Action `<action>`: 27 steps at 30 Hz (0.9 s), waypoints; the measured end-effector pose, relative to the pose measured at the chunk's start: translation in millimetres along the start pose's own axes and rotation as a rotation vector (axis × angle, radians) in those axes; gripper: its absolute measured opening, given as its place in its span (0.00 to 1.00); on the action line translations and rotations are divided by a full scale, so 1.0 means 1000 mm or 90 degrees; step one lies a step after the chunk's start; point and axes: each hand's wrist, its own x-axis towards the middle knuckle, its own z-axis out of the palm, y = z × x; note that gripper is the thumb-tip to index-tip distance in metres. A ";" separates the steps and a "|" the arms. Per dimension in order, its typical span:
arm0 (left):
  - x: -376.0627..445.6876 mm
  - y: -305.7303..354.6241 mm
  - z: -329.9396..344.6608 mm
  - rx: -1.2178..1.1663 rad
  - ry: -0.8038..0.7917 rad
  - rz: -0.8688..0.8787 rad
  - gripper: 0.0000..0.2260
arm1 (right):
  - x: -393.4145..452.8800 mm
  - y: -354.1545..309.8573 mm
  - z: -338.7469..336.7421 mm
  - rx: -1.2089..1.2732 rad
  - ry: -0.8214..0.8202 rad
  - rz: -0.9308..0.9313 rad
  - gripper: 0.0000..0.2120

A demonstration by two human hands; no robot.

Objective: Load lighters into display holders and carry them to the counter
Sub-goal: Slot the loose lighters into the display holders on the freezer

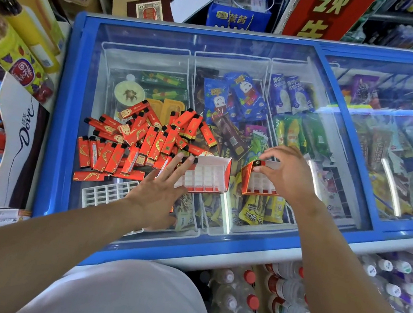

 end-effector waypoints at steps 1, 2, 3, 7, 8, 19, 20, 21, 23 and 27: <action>0.000 0.000 -0.001 -0.001 -0.002 0.000 0.30 | 0.001 0.000 0.000 0.000 0.000 0.000 0.12; 0.000 0.000 -0.001 -0.001 -0.004 0.000 0.30 | 0.002 0.000 0.001 -0.002 0.001 -0.001 0.11; 0.000 0.000 -0.001 -0.001 -0.008 -0.001 0.30 | 0.002 0.000 0.001 -0.004 0.000 0.000 0.11; -0.001 0.001 -0.002 0.000 -0.008 -0.002 0.31 | 0.004 -0.001 0.003 0.000 0.008 0.002 0.10; -0.001 0.001 -0.002 -0.001 -0.007 -0.002 0.31 | 0.004 -0.001 0.003 0.006 0.003 0.007 0.09; -0.002 0.002 -0.002 -0.009 0.002 -0.001 0.32 | 0.010 -0.007 -0.009 -0.011 -0.079 0.066 0.09; -0.001 0.002 -0.001 -0.007 0.002 -0.001 0.32 | 0.010 -0.008 -0.008 -0.023 -0.094 0.063 0.09; -0.001 0.001 0.000 -0.004 0.005 -0.001 0.31 | 0.008 -0.009 -0.006 -0.038 -0.111 0.059 0.08; -0.002 0.000 0.000 0.003 0.011 -0.001 0.29 | 0.005 -0.012 -0.002 -0.038 -0.139 0.058 0.07; -0.005 -0.006 0.002 0.046 0.025 -0.004 0.30 | 0.008 -0.030 0.010 0.043 -0.103 0.046 0.06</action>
